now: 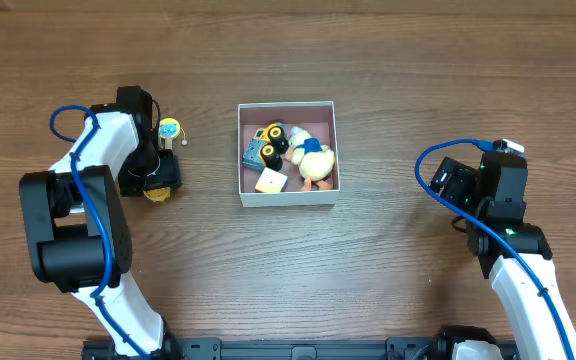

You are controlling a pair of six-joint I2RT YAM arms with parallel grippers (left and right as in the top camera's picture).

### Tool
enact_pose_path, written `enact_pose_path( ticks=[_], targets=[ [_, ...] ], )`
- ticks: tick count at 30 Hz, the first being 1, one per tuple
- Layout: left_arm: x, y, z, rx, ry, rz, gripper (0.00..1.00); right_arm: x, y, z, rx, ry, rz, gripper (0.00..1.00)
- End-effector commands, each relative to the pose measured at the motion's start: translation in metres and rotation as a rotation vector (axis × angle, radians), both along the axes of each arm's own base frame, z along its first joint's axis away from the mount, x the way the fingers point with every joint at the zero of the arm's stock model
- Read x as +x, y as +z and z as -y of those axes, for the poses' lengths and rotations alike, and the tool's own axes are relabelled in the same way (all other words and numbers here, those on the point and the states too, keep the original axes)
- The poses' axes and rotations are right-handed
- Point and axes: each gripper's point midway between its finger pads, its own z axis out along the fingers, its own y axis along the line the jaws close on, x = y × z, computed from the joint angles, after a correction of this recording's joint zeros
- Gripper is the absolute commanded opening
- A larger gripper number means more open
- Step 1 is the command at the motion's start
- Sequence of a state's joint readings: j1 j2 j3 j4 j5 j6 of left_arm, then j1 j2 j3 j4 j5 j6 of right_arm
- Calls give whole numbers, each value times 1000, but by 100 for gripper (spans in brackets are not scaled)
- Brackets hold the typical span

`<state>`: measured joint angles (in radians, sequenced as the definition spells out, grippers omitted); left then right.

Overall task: Pack container
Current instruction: 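Lift the round yellow toy with the left gripper into the box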

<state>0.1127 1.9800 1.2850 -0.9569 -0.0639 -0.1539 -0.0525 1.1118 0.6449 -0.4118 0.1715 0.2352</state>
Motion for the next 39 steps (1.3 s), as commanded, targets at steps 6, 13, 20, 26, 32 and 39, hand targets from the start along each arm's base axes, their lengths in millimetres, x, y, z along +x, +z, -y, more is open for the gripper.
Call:
enact_pose_path(
  ticks=[6,13,20,26,32,39],
  targets=[
    [-4,-5,3,-11,2,-20,52,3,5,1,0,-3,16,100],
    [35,49,18,-86,-7,56,47,3,5,1,0,-3,16,100],
    [101,192,160,-291,-306,374,52,3,5,1,0,-3,16,100],
    [74,209,328,-347,-662,526,59,3,5,1,0,-3,16,100],
    [75,177,335,-232,-667,482,57,3,5,1,0,-3,16,100],
    [102,173,276,-99,-556,467,100,3,5,1,0,-3,16,100]
  ],
)
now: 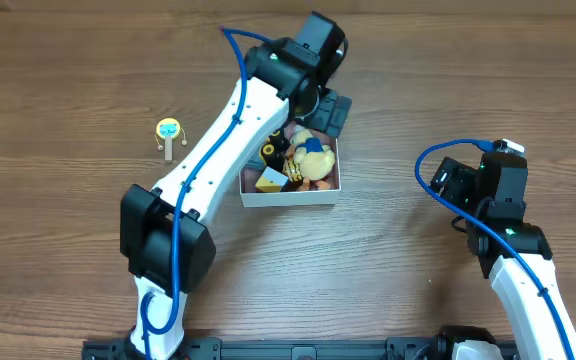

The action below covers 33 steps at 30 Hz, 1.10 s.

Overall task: Pack container
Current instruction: 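Lift the round yellow toy with the left gripper into the box, then lower the left gripper over the mouse rattle drum and grasp its handle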

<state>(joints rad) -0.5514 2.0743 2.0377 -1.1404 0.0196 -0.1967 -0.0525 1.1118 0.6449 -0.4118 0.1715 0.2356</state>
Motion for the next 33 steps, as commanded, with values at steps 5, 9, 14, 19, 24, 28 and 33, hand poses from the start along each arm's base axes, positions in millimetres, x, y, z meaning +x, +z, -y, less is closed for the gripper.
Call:
enact_pose_path(
  ticks=[5,9,14,19,24,28,33],
  targets=[
    [20,-6,-163,89,510,-160,100,3,5,1,0,-3,16,100],
    [4,-13,-223,107,642,-272,100,3,5,1,0,-3,16,100],
    [-10,-74,-239,121,696,-373,100,3,5,1,0,-3,16,100],
    [-12,-107,-255,105,754,-378,100,3,5,1,0,-3,16,100],
    [-2,-121,-266,78,762,-366,100,3,5,1,0,-3,16,100],
    [2,-132,-272,69,745,-372,100,3,5,1,0,-3,16,100],
    [0,-151,-279,72,772,-411,100,3,5,1,0,-3,16,100]
  ],
)
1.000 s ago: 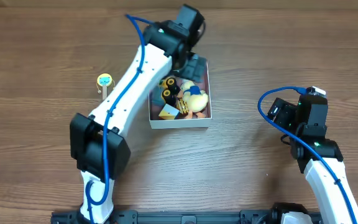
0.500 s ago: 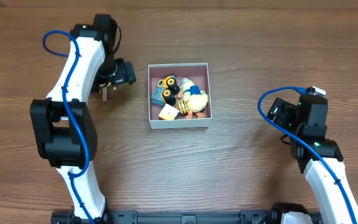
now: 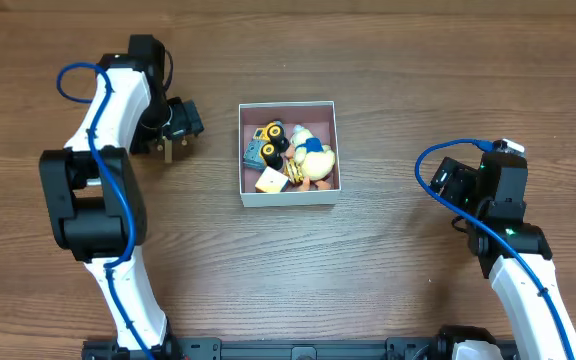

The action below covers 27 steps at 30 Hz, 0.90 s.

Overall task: Pack container
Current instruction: 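Lower the left gripper over the mouse rattle drum and grasp its handle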

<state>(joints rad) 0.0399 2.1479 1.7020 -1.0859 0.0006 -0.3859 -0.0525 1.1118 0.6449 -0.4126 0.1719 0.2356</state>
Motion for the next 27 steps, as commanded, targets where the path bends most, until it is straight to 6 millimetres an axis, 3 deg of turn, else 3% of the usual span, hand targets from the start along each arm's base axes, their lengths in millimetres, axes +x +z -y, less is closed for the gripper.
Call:
enact_pose_path(
  ticks=[1,10,19,24,27],
  targets=[
    [-6,-21,-5,-18,7,-51,100,3,5,1,0,-3,17,100],
    [3,-23,-19,-25,42,-15,100,3,5,1,0,-3,17,100],
    [-10,-60,-24,-3,32,-115,100,3,5,1,0,-3,17,100],
    [-9,-62,-25,-1,31,-115,100,3,5,1,0,-3,17,100],
    [-11,-62,-25,-2,23,-123,79,3,5,1,0,-3,17,100]
  ],
)
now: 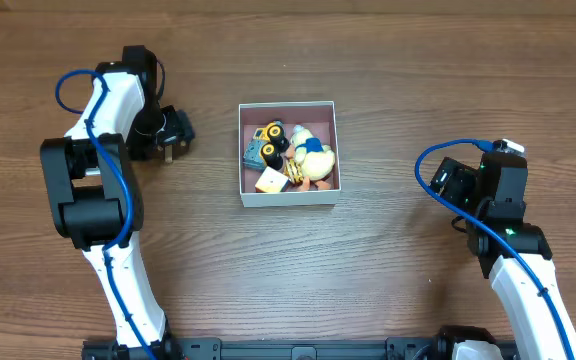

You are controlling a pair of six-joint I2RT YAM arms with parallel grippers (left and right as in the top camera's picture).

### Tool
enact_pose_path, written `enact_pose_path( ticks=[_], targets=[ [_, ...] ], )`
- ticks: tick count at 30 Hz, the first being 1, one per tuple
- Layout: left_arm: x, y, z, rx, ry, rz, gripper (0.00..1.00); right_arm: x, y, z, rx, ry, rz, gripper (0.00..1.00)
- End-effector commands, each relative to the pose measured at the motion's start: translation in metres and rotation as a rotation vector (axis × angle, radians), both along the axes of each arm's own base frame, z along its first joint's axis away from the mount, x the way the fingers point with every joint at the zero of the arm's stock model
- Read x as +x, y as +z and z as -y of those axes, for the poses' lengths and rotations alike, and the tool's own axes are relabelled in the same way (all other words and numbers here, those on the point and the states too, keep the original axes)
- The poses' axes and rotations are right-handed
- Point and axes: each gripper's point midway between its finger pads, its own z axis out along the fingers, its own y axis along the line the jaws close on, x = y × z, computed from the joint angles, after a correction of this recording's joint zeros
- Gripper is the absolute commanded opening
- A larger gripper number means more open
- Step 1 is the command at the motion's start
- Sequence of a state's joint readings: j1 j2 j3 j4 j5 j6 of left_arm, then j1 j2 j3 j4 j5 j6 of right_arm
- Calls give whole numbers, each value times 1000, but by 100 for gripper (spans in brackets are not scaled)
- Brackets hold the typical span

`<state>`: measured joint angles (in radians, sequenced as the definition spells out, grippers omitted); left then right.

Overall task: Pack container
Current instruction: 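Lower the left gripper over the mouse rattle drum and grasp its handle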

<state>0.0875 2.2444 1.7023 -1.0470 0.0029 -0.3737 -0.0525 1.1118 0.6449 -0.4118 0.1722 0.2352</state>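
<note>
A white box (288,104) with a pink floor stands mid-table. It holds a yellow truck with black wheels (267,146), a duck toy (314,157), a yellow-and-white cube (270,181) and a small yellow piece (294,173). My left gripper (172,130) is left of the box, over a small toy. Only the toy's tan handle (171,153) shows from under it, and the fingers' state is hidden. My right gripper (454,181) rests folded at the far right, away from the box.
The brown wooden table (368,280) spreads all around the box. The left arm's white links and blue cable (68,85) lie along the left side. The right arm's blue cable (428,165) loops towards the box.
My left gripper has shifted slightly left and towards the front over the small toy. The handle still pokes out beneath it. The box's contents and the right arm are unchanged.
My left gripper was at the far left on a yellow piece, with a round-headed toy lying beside it. Then the arm reached over the box and the yellow piece was gone from the table. Afterwards the gripper was over the round-headed toy, where it stays; the box holds one more yellow piece.
</note>
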Motion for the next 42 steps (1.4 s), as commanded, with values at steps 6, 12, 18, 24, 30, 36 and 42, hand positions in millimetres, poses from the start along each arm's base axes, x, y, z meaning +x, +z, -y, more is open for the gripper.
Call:
enact_pose_path(
  ticks=[6,12,18,24,30,36,42],
  targets=[
    [-24,-21,-1,-19,-12,-122,42,3,5,1,1,-3,16,100],
    [-22,-22,3,-45,-26,-112,31,3,5,1,1,-3,16,100],
    [-17,-16,6,-64,-69,-90,21,3,5,1,0,-3,16,100],
    [4,32,13,-59,-100,-52,20,3,5,1,1,-3,16,100],
    [37,152,93,-70,-293,136,23,3,5,1,0,-3,16,100],
    [13,137,82,113,-160,17,29,3,5,1,1,-3,16,100],
    [-18,57,29,110,-2,-162,30,3,5,1,1,-3,16,100]
  ],
)
